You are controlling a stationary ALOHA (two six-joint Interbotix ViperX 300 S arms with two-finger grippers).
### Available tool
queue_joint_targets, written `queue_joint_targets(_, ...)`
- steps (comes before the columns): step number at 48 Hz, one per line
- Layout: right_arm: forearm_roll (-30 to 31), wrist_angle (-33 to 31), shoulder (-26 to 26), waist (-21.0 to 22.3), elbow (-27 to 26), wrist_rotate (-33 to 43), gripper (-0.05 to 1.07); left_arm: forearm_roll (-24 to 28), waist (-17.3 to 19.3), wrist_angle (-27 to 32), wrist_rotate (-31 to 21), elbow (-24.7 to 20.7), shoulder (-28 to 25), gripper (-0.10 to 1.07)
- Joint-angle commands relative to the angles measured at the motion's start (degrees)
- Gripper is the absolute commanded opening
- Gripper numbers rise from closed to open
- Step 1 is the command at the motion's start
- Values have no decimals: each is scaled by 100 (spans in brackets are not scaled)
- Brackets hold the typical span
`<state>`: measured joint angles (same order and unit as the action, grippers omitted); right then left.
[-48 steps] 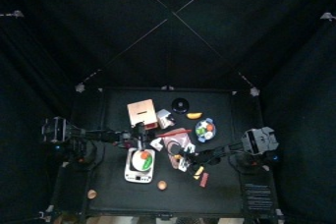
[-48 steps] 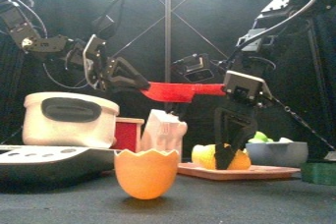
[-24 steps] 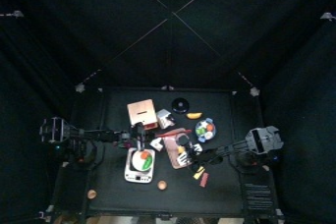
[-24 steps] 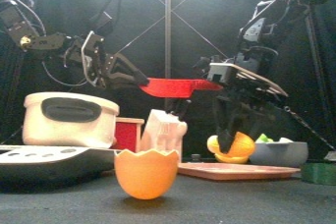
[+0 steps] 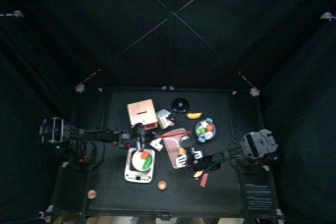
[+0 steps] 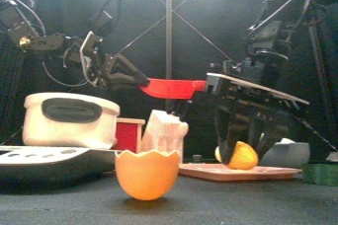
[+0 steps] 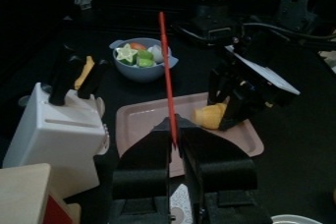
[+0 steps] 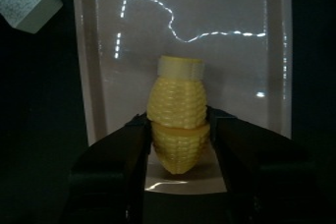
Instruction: Fix orientation of corn to cut
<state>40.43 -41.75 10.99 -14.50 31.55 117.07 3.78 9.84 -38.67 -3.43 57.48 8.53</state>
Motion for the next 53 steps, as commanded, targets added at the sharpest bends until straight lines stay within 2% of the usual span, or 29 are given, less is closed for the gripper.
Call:
queue_joint_targets(1,26,-44,-70,9,-167,18,74,9,-9,-53,9,-53,88,43)
queue_joint_targets(8,0,-62,-35,9,-211,26,87,9,-9,-53,9,-35,97,43)
queue_joint_targets(15,9,-62,-53,-9,-220,9,94,0,-9,-53,9,-35,97,43)
queue_joint_targets(30,-9,-334,-220,-123,-281,-9,94,9,-9,-53,9,-44,97,43)
queue_joint_targets(44,26,-1055,-422,-378,-475,-26,94,9,-9,-53,9,-44,105,43)
queue_joint_targets(53,79,-1143,-483,-475,-492,-44,94,0,-9,-53,0,-53,105,43)
